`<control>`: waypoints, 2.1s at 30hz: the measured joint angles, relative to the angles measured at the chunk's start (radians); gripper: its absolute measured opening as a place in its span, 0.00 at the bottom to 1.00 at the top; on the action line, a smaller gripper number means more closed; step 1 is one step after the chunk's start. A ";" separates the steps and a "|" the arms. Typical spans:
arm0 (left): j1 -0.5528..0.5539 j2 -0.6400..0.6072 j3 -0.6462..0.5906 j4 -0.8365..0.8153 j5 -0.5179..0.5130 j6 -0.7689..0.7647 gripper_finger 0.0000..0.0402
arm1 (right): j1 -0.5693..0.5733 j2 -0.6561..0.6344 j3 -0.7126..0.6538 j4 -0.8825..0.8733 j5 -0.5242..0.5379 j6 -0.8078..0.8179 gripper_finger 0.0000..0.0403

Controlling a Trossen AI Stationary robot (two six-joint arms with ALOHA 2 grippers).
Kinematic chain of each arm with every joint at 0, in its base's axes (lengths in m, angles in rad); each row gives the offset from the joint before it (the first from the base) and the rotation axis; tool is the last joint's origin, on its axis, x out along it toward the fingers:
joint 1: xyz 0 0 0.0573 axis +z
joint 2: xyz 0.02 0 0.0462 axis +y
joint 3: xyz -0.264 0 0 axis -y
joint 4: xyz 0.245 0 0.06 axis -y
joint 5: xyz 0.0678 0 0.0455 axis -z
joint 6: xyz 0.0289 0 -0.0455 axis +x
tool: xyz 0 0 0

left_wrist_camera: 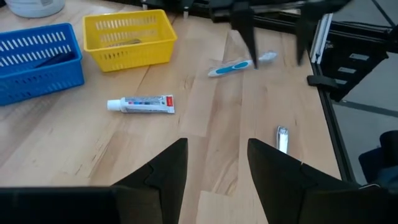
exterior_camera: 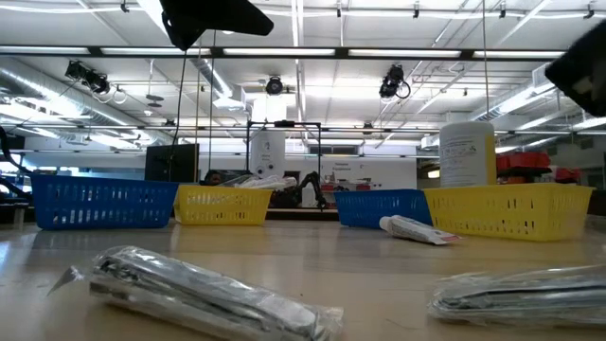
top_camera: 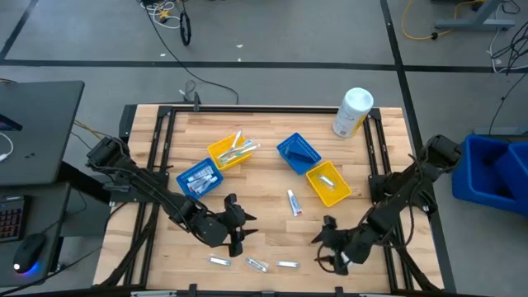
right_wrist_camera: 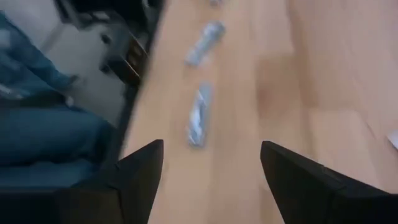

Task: Pick & Place Travel size toiletries
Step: Put the nail cutter into the right yellow bin

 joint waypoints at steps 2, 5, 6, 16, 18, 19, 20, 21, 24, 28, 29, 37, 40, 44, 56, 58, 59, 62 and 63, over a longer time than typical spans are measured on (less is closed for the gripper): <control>0.000 0.000 0.000 0.000 0.000 -0.013 0.44 | 0.000 0.034 0.000 0.094 0.002 -0.054 0.67; 0.000 0.000 0.000 0.000 0.000 -0.011 0.44 | -0.006 0.099 -0.002 0.184 0.003 -0.131 0.66; 0.000 0.000 0.000 0.001 -0.001 -0.008 0.44 | -0.011 0.125 -0.003 0.226 0.002 -0.137 0.65; 0.000 0.000 0.000 0.008 -0.013 -0.017 0.44 | -0.014 0.421 0.146 0.384 0.005 -0.240 0.65; 0.000 0.000 0.000 0.009 -0.014 -0.018 0.44 | -0.018 0.472 0.181 0.377 0.040 -0.254 0.65; 0.000 0.000 0.000 0.010 -0.014 -0.018 0.44 | -0.021 0.489 0.192 0.368 0.058 -0.254 0.64; 0.000 0.000 0.000 0.010 -0.014 -0.018 0.44 | -0.024 0.502 0.202 0.359 0.066 -0.251 0.64; -0.001 0.000 0.000 0.010 -0.014 -0.019 0.44 | -0.027 0.513 0.209 0.355 0.070 -0.246 0.63; -0.005 0.000 0.000 0.009 -0.013 -0.019 0.44 | -0.032 0.525 0.210 0.331 0.098 -0.245 0.62; -0.008 0.000 0.000 0.009 -0.012 -0.020 0.44 | -0.041 0.524 0.210 0.266 0.095 -0.215 0.59; -0.008 0.000 -0.001 0.008 -0.012 -0.020 0.44 | -0.042 0.524 0.211 0.254 0.086 -0.215 0.57; -0.012 0.000 -0.001 0.008 -0.012 -0.017 0.44 | -0.044 0.522 0.212 0.243 0.080 -0.227 0.36; -0.012 0.000 -0.001 0.008 -0.013 -0.017 0.44 | -0.049 0.519 0.211 0.240 0.078 -0.231 0.27; -0.011 0.000 -0.001 0.008 -0.013 -0.018 0.44 | -0.060 0.497 0.209 0.216 0.067 -0.285 0.19; -0.011 0.000 -0.001 0.008 -0.029 -0.019 0.44 | -0.112 0.123 0.208 -0.369 0.298 -0.108 0.18; -0.011 0.000 -0.001 0.009 -0.031 -0.016 0.44 | -0.130 0.037 0.208 -0.547 0.322 -0.023 0.18; -0.010 0.000 -0.001 0.009 -0.032 -0.016 0.44 | -0.142 0.001 0.208 -0.634 0.337 0.026 0.18; -0.010 0.000 -0.001 0.008 -0.055 -0.015 0.44 | -0.189 -0.084 0.191 -0.866 0.376 0.206 0.18; -0.010 0.000 -0.001 0.008 -0.059 -0.015 0.44 | -0.207 -0.104 0.182 -0.920 0.377 0.271 0.18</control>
